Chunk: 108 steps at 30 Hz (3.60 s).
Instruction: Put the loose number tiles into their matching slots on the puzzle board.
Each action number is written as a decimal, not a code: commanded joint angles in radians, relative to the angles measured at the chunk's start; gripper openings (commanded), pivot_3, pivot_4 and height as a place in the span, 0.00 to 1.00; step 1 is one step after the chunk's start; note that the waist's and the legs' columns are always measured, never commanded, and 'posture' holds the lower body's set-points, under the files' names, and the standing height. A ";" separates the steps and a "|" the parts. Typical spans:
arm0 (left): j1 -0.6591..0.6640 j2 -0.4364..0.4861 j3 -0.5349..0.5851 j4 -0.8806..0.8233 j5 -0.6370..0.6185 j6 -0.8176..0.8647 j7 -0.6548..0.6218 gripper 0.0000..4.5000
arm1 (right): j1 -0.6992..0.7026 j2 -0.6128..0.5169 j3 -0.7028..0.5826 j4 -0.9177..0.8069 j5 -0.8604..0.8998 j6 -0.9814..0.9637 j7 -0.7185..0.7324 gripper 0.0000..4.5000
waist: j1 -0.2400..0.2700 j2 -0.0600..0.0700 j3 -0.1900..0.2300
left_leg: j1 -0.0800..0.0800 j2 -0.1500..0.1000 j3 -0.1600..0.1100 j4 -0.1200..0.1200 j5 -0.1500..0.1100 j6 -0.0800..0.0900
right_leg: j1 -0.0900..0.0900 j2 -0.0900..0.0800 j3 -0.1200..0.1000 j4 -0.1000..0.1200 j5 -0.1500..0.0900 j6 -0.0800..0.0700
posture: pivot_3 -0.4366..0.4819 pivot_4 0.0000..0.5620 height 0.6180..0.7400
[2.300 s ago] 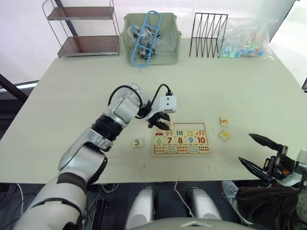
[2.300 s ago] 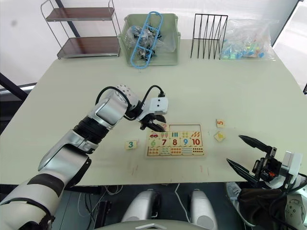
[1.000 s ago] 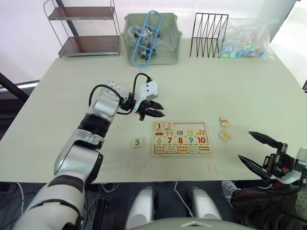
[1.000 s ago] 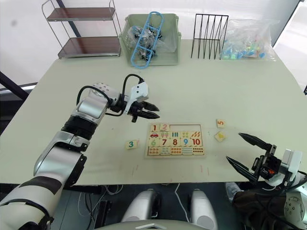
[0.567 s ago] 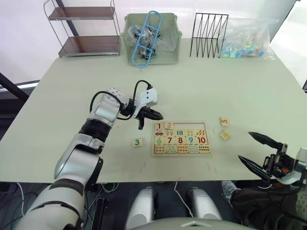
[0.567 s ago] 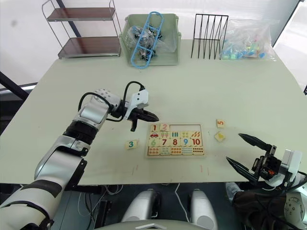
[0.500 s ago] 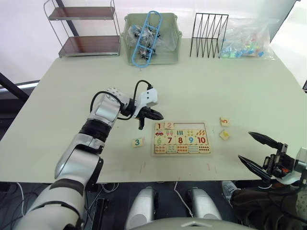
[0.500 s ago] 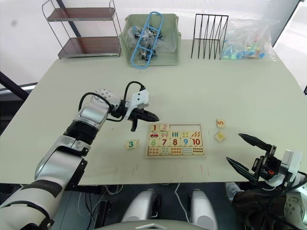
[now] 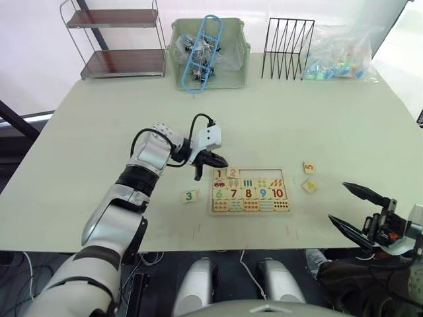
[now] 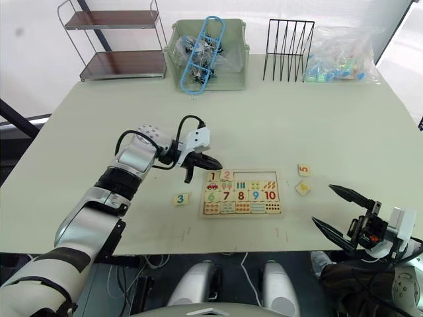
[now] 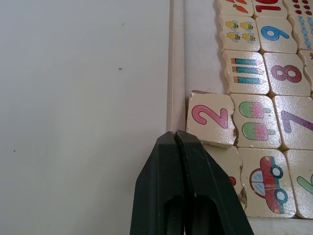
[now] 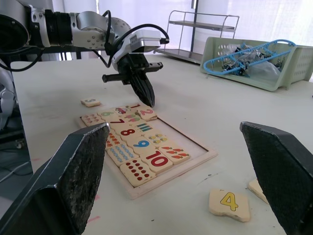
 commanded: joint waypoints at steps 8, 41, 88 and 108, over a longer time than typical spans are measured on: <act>-0.020 -0.003 0.001 -0.013 0.001 -0.017 -0.010 0.01 | 0.004 -0.002 -0.009 -0.015 0.007 -0.014 -0.003 1.00 | 0.000 0.000 0.000 | 0.000 0.000 0.000 0.000 0.000 0.000 | 0.000 0.000 0.000 0.000 0.000 0.000 | 0.48 0.27 1.00; 0.000 -0.014 -0.012 -0.035 -0.001 -0.014 -0.020 0.01 | 0.021 -0.003 -0.008 -0.035 0.009 -0.010 -0.012 1.00 | 0.000 0.000 0.000 | 0.000 0.000 0.000 0.000 0.000 0.000 | 0.000 0.000 0.000 0.000 0.000 0.000 | 0.48 0.27 1.00; -0.037 -0.038 -0.018 0.033 0.026 -0.066 0.015 0.01 | 0.031 0.002 0.002 -0.036 0.011 -0.021 -0.023 1.00 | 0.000 0.000 0.000 | 0.000 0.000 0.000 0.000 0.000 0.000 | 0.000 0.000 0.000 0.000 0.000 0.000 | 0.48 0.27 1.00; -0.039 -0.014 0.091 0.012 -0.078 -0.042 -0.006 0.01 | 0.035 -0.006 -0.003 -0.036 0.017 -0.015 -0.020 1.00 | 0.000 0.000 0.000 | 0.000 0.000 0.000 0.000 0.000 0.000 | 0.000 0.000 0.000 0.000 0.000 0.000 | 0.48 0.27 1.00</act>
